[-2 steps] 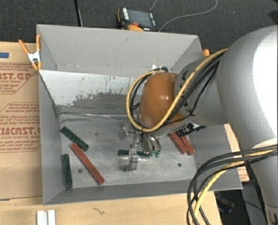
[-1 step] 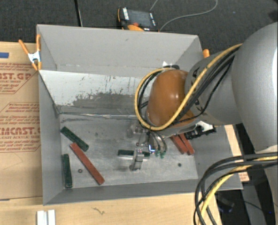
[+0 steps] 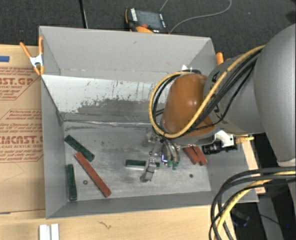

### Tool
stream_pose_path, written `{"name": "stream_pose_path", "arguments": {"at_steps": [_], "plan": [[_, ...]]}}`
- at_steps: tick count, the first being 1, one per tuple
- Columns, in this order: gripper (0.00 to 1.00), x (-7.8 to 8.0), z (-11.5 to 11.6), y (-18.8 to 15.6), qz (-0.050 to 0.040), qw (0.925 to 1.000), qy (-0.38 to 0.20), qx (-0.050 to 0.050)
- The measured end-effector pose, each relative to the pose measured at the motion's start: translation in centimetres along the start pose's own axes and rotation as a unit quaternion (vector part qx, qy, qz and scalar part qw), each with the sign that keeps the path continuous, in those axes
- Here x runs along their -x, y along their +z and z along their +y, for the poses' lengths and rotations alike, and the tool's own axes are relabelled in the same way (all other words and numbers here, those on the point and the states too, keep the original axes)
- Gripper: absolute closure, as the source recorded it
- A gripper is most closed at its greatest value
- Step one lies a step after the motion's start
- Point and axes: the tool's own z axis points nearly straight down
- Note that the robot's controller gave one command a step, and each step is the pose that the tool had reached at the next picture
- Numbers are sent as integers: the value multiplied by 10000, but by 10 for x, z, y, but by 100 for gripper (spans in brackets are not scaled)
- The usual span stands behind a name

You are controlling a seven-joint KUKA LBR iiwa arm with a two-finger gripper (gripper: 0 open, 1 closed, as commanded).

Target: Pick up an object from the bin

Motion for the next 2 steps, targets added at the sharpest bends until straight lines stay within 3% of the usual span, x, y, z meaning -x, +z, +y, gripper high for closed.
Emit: {"name": "stream_pose_path", "arguments": {"at_steps": [1, 2], "plan": [[0, -22, 2, 51, 30, 9999, 98, -14], [0, 5, 10, 47, -7, 9989, 458, 3]]}}
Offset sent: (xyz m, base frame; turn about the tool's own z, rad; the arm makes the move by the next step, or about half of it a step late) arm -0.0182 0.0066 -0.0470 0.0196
